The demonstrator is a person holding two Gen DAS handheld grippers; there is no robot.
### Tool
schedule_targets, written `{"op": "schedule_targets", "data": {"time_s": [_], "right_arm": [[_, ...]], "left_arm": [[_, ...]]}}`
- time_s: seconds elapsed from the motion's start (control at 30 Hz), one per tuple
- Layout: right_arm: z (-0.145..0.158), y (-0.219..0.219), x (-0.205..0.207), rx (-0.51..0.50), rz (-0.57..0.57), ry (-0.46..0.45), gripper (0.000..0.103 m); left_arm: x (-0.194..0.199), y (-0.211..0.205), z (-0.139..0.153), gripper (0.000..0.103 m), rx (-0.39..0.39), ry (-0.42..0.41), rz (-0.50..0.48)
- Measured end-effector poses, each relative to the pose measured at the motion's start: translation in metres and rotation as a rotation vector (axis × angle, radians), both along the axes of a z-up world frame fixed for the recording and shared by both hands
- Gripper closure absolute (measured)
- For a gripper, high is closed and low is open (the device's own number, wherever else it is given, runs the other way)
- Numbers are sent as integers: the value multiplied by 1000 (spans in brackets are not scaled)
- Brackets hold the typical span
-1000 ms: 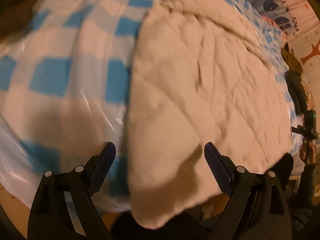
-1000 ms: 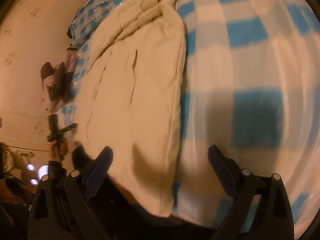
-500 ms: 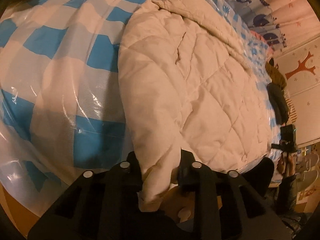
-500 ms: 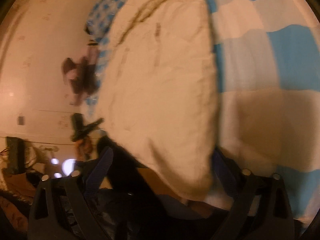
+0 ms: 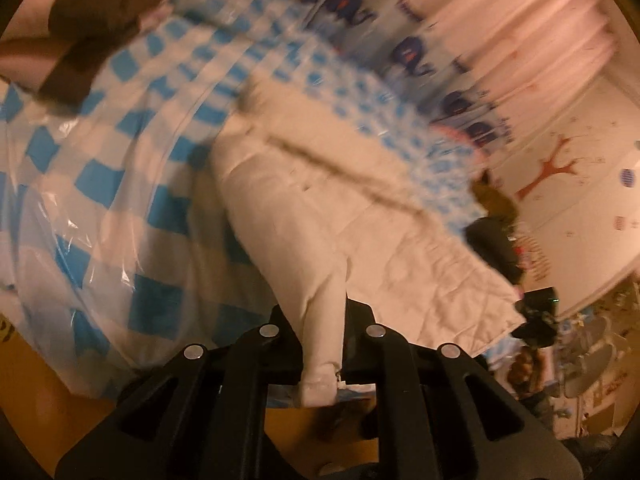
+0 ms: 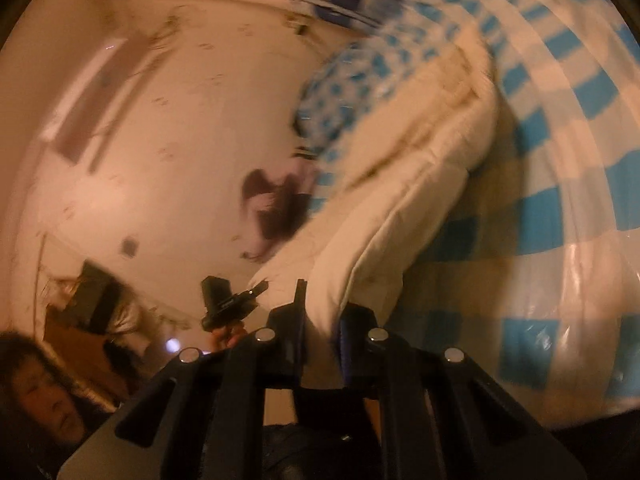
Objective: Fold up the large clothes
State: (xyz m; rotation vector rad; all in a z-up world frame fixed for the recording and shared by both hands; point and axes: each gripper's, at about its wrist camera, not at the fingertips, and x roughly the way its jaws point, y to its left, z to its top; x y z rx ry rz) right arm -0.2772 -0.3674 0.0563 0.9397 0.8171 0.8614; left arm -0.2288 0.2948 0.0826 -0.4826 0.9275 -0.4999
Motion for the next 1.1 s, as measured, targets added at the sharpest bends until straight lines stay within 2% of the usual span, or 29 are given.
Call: {"op": "schedule_targets", "data": {"time_s": [0.13, 0.23, 0.3, 0.37, 0.43, 0.53, 0.6, 0.67, 0.7, 0.87, 0.97, 1.1], "right_arm": [[9, -8, -47, 69, -16, -29, 89], [-12, -16, -73, 141, -38, 3, 89], [-42, -18, -78, 197, -59, 49, 89], [-56, -21, -75, 255, -70, 62, 89], [-54, -23, -65, 296, -70, 24, 89], [-24, -26, -39, 309, -68, -84, 89], [-3, -32, -14, 317, -78, -149, 89], [17, -36, 25, 325, -104, -197, 89], [22, -37, 39, 326, -115, -203, 89], [35, -40, 156, 300, -185, -165, 89], [24, -45, 225, 263, -235, -116, 89], [-19, -55, 303, 217, -323, -2, 89]], "left_arm": [[-54, 9, 21, 94, -58, -29, -8], [-87, 27, 3, 93, -92, 11, 18], [-90, 42, -27, 94, -136, 82, 62], [-89, 51, -45, 94, -188, 119, 92], [-83, 51, -42, 94, -207, 101, 99], [-60, 48, -9, 94, -246, 6, 94], [-29, 45, 18, 93, -277, -59, 95], [9, 41, 32, 93, -302, -83, 101], [31, 38, 38, 93, -313, -90, 105], [156, 22, 46, 93, -322, -61, 144], [230, 12, 33, 93, -304, -24, 186], [309, -3, -6, 93, -244, 37, 240]]}}
